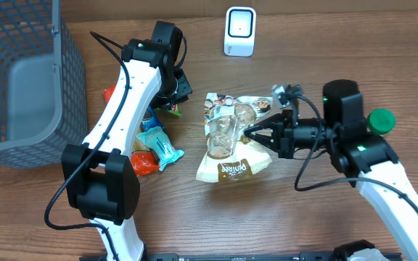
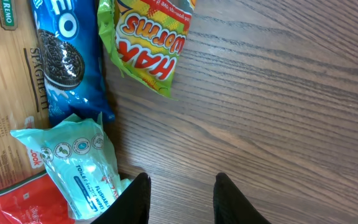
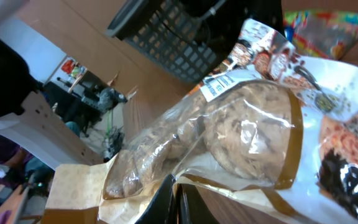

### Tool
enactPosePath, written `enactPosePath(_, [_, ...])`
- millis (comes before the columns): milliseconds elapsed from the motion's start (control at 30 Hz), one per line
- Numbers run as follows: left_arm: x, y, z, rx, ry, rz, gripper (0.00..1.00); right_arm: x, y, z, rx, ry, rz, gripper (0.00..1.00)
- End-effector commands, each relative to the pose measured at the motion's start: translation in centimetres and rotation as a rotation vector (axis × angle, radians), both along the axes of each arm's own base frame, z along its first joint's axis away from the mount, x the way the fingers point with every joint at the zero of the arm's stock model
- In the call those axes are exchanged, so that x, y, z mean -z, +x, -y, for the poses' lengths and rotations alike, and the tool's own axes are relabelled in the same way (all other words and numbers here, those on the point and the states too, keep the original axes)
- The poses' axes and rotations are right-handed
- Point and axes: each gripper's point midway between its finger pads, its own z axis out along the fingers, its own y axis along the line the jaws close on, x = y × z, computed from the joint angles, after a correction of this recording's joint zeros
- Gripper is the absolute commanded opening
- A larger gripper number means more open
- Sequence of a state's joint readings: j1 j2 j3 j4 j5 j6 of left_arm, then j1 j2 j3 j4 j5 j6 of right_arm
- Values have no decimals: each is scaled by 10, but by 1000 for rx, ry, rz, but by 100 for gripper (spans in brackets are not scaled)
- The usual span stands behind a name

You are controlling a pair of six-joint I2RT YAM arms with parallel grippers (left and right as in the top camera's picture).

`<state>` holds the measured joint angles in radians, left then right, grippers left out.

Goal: Scan the item barcode

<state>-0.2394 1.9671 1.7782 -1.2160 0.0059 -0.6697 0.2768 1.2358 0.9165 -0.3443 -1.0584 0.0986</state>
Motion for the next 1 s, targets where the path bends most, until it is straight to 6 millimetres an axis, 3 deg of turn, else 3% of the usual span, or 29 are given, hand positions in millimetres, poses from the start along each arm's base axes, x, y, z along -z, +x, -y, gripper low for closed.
enactPosePath(0, [-13,2,-5,11,12,36,27,-29,-7,0,-31,38,90,4])
enactPosePath(300, [-13,2,-5,11,12,36,27,-59,-13,1,-40,64,165,4])
enactPosePath(500, [-13,2,-5,11,12,35,27,-58,-10,2,-23,51,162,4])
enactPosePath(600, [-13,2,-5,11,12,36,26,-36,3,6,49,-16,97,4])
enactPosePath(967, [-13,2,-5,11,12,36,27,72,39,9,103,-226,-137,4])
